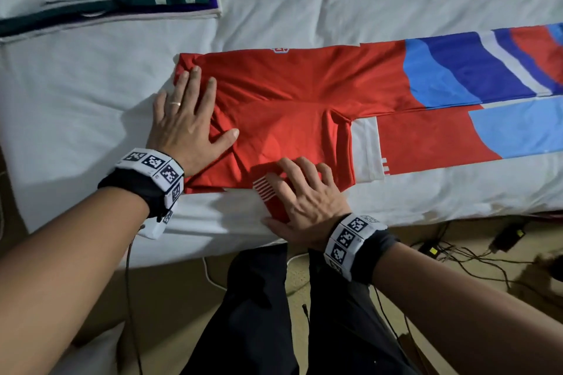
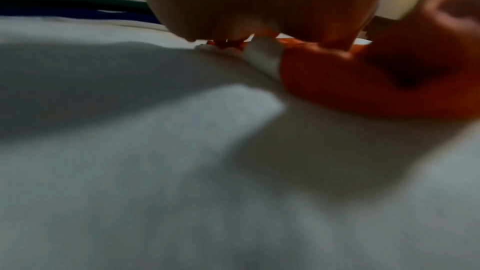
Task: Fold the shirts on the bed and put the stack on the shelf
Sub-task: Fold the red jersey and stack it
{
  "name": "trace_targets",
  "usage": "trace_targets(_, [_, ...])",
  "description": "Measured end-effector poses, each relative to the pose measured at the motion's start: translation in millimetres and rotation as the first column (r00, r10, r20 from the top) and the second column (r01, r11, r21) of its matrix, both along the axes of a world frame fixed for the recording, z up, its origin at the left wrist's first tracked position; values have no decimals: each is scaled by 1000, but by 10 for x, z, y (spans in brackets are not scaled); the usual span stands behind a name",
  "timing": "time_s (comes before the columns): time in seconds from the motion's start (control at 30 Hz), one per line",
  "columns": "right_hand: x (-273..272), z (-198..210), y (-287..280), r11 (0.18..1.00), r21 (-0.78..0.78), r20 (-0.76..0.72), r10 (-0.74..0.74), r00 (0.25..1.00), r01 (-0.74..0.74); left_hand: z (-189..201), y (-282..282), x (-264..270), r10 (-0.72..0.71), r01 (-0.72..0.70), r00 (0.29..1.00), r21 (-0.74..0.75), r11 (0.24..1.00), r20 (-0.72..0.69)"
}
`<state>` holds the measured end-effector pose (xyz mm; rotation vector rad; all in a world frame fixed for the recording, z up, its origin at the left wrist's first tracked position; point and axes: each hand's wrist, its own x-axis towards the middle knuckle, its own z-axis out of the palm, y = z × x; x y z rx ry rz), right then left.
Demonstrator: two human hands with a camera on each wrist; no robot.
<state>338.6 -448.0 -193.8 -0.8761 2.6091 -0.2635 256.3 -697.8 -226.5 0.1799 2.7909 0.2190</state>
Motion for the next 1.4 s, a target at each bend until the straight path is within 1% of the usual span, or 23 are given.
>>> trace_targets(0.07, [9,-6,-11,998,-61,-82,20,996,-25,29,61,50,-59,59,997,5,998,-49])
trace_targets(0.13, [22,-21,-16,994,-106,-100,15,995,-25,37,69,83,-73,74,996,16,997,-52])
trace_targets(0.23, [-12,23,-36,990,-137,-15,8,1000,-10,37,40,74,-48,48,999,26,998,-10])
trace_targets(0.33, [-171,141,-6,992,-122,173,-3,985,24,71,39,29,-40,40,999,15,999,17])
trace_targets(0.4, [-347,219,69,984,-129,289,-82,954,124,120,67,-10,-39,39,999,-4,999,17])
trace_targets(0.47, [-576,293,181,954,-160,393,-175,903,255,182,100,-73,-39,39,999,-20,999,-11])
trace_targets(0.57, [-998,358,420,878,-184,436,-331,837,443,257,123,-197,-14,14,998,-3,1000,-58])
trace_targets(0.63, [-1288,369,572,813,-191,441,-430,788,550,260,112,-278,22,-19,997,46,999,-67])
trace_targets(0.7, [-1546,342,683,764,-170,416,-517,748,622,244,98,-339,51,-45,996,86,995,-73])
trace_targets(0.8, [-1843,236,765,747,-96,343,-596,726,658,223,75,-423,78,-69,993,106,992,-86])
trace_targets(0.93, [-2069,91,753,737,-40,272,-642,717,675,231,36,-598,212,-197,974,172,965,-76])
trace_targets(1.0, [-2124,69,736,735,-36,243,-651,719,678,226,8,-676,248,-234,967,197,952,-53])
trace_targets(1.07, [-2167,63,747,736,-56,230,-648,726,674,224,-21,-746,263,-253,964,216,943,-18])
trace_targets(1.17, [-2223,48,802,719,-91,218,-661,718,689,233,-50,-835,288,-283,958,250,926,17])
trace_targets(1.3, [-2244,-13,924,718,-109,232,-654,720,687,252,-64,-894,342,-346,937,333,877,74])
trace_targets(1.4, [-2223,-31,976,693,-147,249,-665,704,706,211,-108,-911,318,-321,945,383,866,74])
